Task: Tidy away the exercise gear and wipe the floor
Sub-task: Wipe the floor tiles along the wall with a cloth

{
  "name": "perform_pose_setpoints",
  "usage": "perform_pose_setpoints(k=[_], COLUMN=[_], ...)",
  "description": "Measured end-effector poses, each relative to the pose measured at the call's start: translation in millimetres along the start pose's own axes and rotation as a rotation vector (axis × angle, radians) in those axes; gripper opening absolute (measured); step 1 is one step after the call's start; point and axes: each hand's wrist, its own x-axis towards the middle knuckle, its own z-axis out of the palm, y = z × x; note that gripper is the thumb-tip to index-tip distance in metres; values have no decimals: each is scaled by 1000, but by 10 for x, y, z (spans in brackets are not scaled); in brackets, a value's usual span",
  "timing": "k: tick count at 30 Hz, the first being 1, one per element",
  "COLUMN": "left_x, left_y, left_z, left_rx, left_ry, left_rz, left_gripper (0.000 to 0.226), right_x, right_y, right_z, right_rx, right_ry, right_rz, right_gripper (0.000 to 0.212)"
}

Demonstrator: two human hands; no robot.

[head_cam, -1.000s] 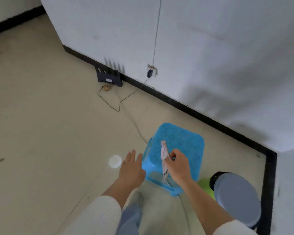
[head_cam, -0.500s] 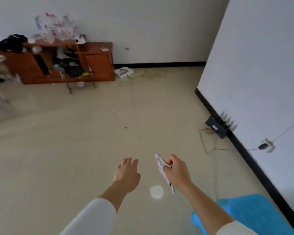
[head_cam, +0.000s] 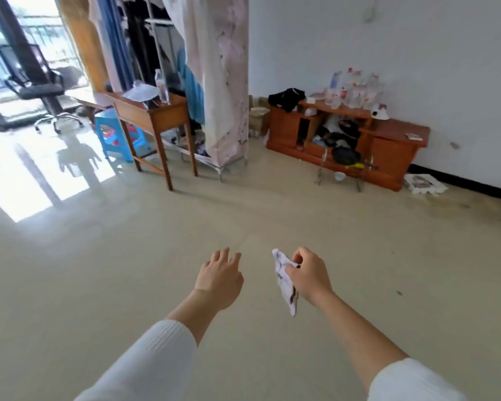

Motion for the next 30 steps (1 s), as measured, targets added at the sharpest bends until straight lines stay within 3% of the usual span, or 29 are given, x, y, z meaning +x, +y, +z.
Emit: perform_pose_setpoints(k=[8, 17, 30], left_x=[479, 1608, 2876], left_y=[-2367, -4767, -8051], left_z=[-698, -1294, -2307], left_rx=[-58, -84, -55], left_ry=[142, 226, 296], left_rz=[-361, -682, -924], left_gripper=[56, 56, 55], right_x=[1404, 3062, 4746], right_y=[-1985, -3785, -6395], right_z=[1770, 3801, 6670], right_rx=[-125, -133, -152], right_ry=[-240, -420, -612], right_rz=[-287, -512, -682], right_gripper=[9, 11, 8])
